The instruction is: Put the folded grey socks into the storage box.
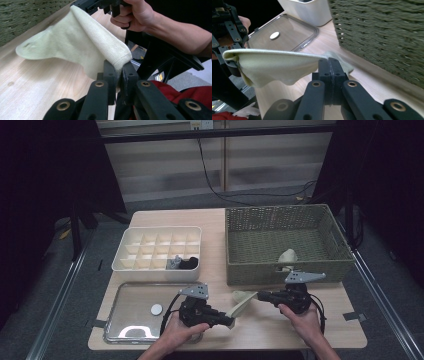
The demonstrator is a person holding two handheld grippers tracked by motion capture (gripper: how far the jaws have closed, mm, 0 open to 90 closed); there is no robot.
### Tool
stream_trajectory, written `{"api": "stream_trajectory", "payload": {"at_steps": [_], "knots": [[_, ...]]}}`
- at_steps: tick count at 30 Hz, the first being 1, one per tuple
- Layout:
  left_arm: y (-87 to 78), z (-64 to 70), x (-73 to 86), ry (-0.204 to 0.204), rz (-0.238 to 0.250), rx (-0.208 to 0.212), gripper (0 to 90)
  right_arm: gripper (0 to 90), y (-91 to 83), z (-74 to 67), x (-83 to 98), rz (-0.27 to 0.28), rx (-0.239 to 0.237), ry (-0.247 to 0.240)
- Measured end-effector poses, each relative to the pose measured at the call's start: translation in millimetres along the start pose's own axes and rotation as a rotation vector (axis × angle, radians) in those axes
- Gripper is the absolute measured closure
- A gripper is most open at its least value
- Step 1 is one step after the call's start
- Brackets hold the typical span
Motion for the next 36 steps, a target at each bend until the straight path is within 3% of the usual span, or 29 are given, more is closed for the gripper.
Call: {"api": "stream_trajectory", "payload": {"at_steps": [4, 11, 19, 27, 34, 36], "knots": [[1.2, 2.5, 0.4, 0.013, 0.0, 0.009, 83.4, 90.0, -6.0, -5.4, -2.1, 0.013, -0.024, -0.008], [4.6, -2.8, 5.6, 0.018, -0.049, -0.05, 80.4, 90.0, -7.1, -10.2, -0.1, -0.005, -0.048, -0.016], [-2.2, -10.4, 8.9, 0.007, -0.047, -0.11, 74.1, 90.0, -5.7, -10.6, 8.6, -0.051, -0.051, -0.026], [-6.9, -12.7, 9.5, -0.016, -0.021, -0.095, 64.1, 90.0, -3.6, -9.2, 24.2, -0.129, -0.058, -0.031], [2.9, -16.5, 11.1, -0.037, -0.034, -0.089, 75.4, 89.4, -0.7, -10.3, 30.2, -0.156, -0.069, -0.027], [10.2, -15.0, 12.2, -0.036, -0.054, -0.065, 77.4, 88.4, -0.6, -10.0, 32.0, -0.166, -0.065, -0.029]]}}
Point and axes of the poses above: each handheld gripper's, and its own axes: y roughly forward along the jaws, x roughly out of its underside, z roughly to its right, the point moved 2 cm from there along y, roughly forward along the jaws, and after that the axes turned 2 degrees about x, right-handed, at the moved point
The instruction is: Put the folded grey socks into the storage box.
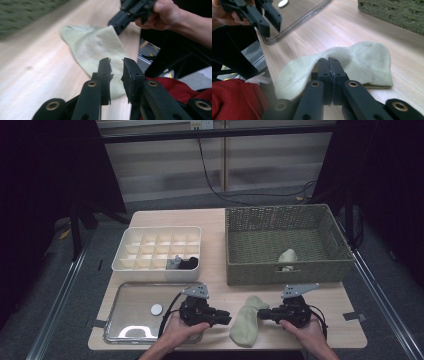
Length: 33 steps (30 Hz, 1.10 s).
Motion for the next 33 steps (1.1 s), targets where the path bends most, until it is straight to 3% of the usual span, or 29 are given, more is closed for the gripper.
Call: {"api": "stream_trajectory", "payload": {"at_steps": [3, 7, 10, 15, 21, 22, 23, 25, 26, 29, 33], "knots": [[16.3, 1.2, 1.8, -0.016, -0.031, 0.027, 77.8, 85.2, -0.8, 0.5, 2.1, -0.005, 0.002, 0.004], [33.1, 3.3, 3.8, -0.003, -0.09, 0.04, 79.1, 80.6, -1.8, 0.3, 3.5, -0.01, 0.006, 0.005], [42.5, 1.9, 11.8, -0.009, -0.148, 0.028, 80.6, 78.9, -4.6, 0.4, 4.0, -0.001, 0.004, 0.004], [45.8, -1.0, 15.8, 0.001, -0.189, -0.004, 80.8, 78.5, -10.6, 2.4, 7.2, 0.006, 0.01, 0.011], [40.0, -7.5, 15.4, -0.004, -0.167, -0.037, 78.9, 78.8, -4.5, 8.4, 2.3, 0.009, 0.019, 0.019], [37.6, -8.4, 14.9, 0.001, -0.19, -0.056, 78.7, 78.9, -1.9, 9.6, 2.1, 0.0, 0.023, 0.019], [37.9, -9.3, 15.2, -0.006, -0.167, -0.053, 78.8, 78.9, 0.9, 11.0, 2.2, -0.009, 0.025, 0.018], [34.8, -11.3, 14.6, 0.0, -0.185, -0.079, 78.8, 79.0, 4.6, 13.0, 2.2, -0.021, 0.027, 0.022], [34.5, -13.0, 14.9, -0.003, -0.171, -0.064, 78.8, 79.0, 6.1, 14.1, 1.9, -0.026, 0.031, 0.026], [32.9, -15.2, 14.0, -0.018, -0.171, -0.09, 78.8, 79.1, 8.2, 16.6, 1.1, -0.029, 0.032, 0.034], [30.6, -20.5, 13.0, -0.029, -0.16, -0.096, 78.8, 79.1, 10.9, 17.8, 1.2, -0.044, 0.035, 0.036]]}}
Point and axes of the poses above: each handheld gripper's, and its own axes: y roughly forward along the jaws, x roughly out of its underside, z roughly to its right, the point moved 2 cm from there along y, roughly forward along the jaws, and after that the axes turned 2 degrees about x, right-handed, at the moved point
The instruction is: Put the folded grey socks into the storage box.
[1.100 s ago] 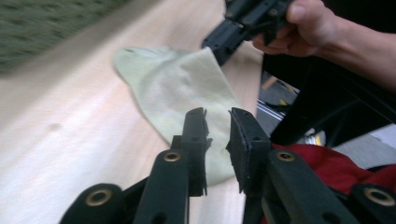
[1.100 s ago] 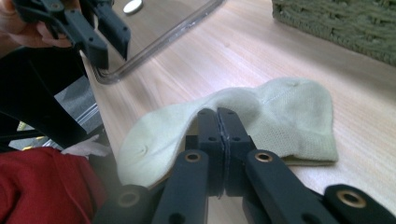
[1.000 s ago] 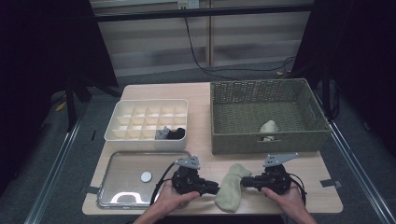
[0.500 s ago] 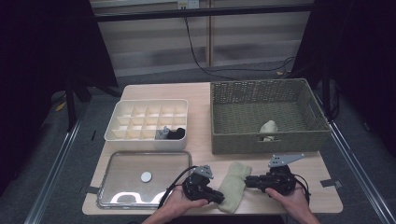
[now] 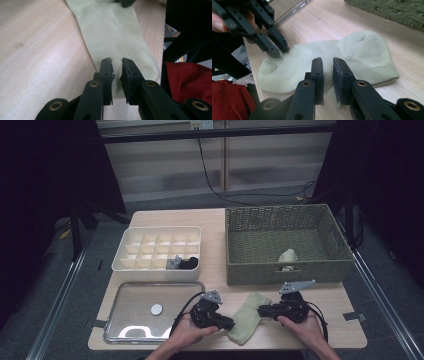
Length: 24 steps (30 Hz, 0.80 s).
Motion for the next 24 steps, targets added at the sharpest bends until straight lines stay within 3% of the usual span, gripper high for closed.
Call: {"api": "stream_trajectory", "payload": {"at_steps": [6, 8, 9, 11, 12, 16, 17, 20, 24], "knots": [[-3.3, -5.7, -3.8, -0.002, -0.003, -0.058, 77.2, 78.8, 1.6, -2.7, 3.6, -0.021, -0.002, -0.006], [-4.3, -8.9, -4.1, -0.008, 0.007, -0.039, 77.2, 78.7, 0.5, -1.7, 2.5, -0.013, 0.003, -0.002], [-5.5, -9.6, -4.8, 0.0, -0.007, -0.066, 77.1, 78.7, -0.5, -0.5, 1.0, -0.005, 0.002, 0.001], [-6.7, -11.5, -5.8, -0.002, -0.009, -0.081, 76.5, 78.1, -1.6, 2.8, -3.1, 0.006, 0.011, 0.0], [-7.1, -13.9, -5.8, -0.011, 0.001, -0.063, 76.3, 77.8, -1.9, 4.3, -4.8, 0.008, 0.016, 0.001], [-7.8, -18.1, -6.2, -0.017, 0.014, -0.056, 76.5, 76.3, -1.3, 13.1, -12.8, 0.026, 0.034, 0.008], [-8.0, -18.6, -6.6, -0.021, 0.009, -0.076, 76.8, 75.5, -1.1, 15.4, -14.4, 0.028, 0.038, 0.008], [-8.6, -22.1, -6.8, -0.033, 0.017, -0.051, 78.0, 74.1, 0.3, 23.6, -18.5, 0.036, 0.053, 0.017], [-8.6, -24.5, -8.1, -0.038, 0.027, -0.055, 77.9, 71.7, 3.8, 32.3, -22.3, 0.024, 0.07, 0.02]]}}
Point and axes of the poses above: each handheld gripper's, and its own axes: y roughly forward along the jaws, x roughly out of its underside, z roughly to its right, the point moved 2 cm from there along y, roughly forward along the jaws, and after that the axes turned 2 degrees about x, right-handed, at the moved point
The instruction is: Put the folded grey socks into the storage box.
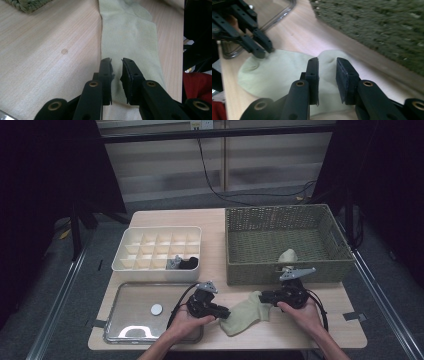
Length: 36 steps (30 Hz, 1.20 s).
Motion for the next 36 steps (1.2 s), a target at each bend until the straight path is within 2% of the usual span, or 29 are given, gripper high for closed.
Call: {"api": "stream_trajectory", "payload": {"at_steps": [1, 3, 4, 5, 6, 7, 8, 11, 16, 17, 18, 23, 24, 29, 32, 35, 36], "knots": [[-0.5, -0.5, -0.9, 0.007, -0.01, -0.007, 77.4, 70.5, 1.2, 3.1, -1.3, -0.001, 0.005, -0.006], [0.4, -2.3, -2.3, 0.007, 0.0, 0.0, 76.2, 69.7, 2.8, 6.7, -3.8, 0.003, 0.012, 0.002], [-0.4, -2.9, -3.2, 0.013, -0.018, -0.016, 76.0, 69.3, 3.3, 7.5, -4.6, 0.004, 0.01, 0.005], [-0.1, -4.3, -3.5, 0.015, -0.011, 0.003, 76.0, 68.2, 4.3, 8.5, -5.3, 0.003, 0.012, 0.005], [-0.3, -4.2, -4.0, 0.013, -0.017, -0.02, 76.1, 67.2, 6.6, 9.1, -6.0, 0.001, 0.008, 0.002], [0.2, -5.6, -4.8, 0.012, -0.009, -0.001, 76.0, 66.1, 7.8, 9.1, -6.3, -0.006, 0.008, 0.002], [-0.7, -6.3, -5.6, 0.018, -0.02, -0.028, 75.8, 65.6, 10.2, 9.5, -6.9, -0.013, 0.012, -0.001], [-1.1, -10.9, -6.5, 0.0, -0.001, -0.012, 75.3, 63.7, 15.0, 10.8, -9.1, -0.011, 0.012, -0.003], [-2.4, -13.5, -7.3, -0.008, 0.014, -0.019, 74.9, 63.7, 19.5, 13.8, -9.7, -0.018, 0.011, -0.004], [-2.8, -12.6, -7.6, -0.003, 0.01, -0.034, 75.0, 63.8, 20.1, 14.1, -9.2, -0.019, 0.009, -0.001], [-2.5, -10.9, -8.2, -0.001, 0.023, -0.015, 75.0, 64.1, 20.4, 14.4, -8.8, -0.021, 0.008, 0.0], [-0.6, 1.9, -15.2, 0.022, 0.035, 0.006, 76.1, 65.9, 20.3, 14.5, -7.8, -0.021, 0.02, -0.006], [0.1, 3.2, -16.2, 0.027, 0.037, 0.028, 76.1, 66.0, 20.2, 13.9, -7.5, -0.022, 0.023, -0.007], [12.2, 13.2, -22.8, 0.04, 0.037, 0.064, 76.3, 62.9, 18.3, 15.1, -6.3, -0.019, 0.045, -0.006], [19.2, 18.1, -26.7, 0.048, 0.029, 0.077, 76.5, 66.6, 17.4, 16.4, -5.9, -0.022, 0.049, -0.006], [25.0, 22.1, -29.0, 0.06, 0.022, 0.094, 77.6, 79.0, 18.4, 15.5, -5.3, -0.027, 0.049, -0.01], [27.8, 24.6, -29.5, 0.052, 0.027, 0.089, 77.9, 82.7, 19.1, 14.8, -4.8, -0.031, 0.046, -0.015]]}}
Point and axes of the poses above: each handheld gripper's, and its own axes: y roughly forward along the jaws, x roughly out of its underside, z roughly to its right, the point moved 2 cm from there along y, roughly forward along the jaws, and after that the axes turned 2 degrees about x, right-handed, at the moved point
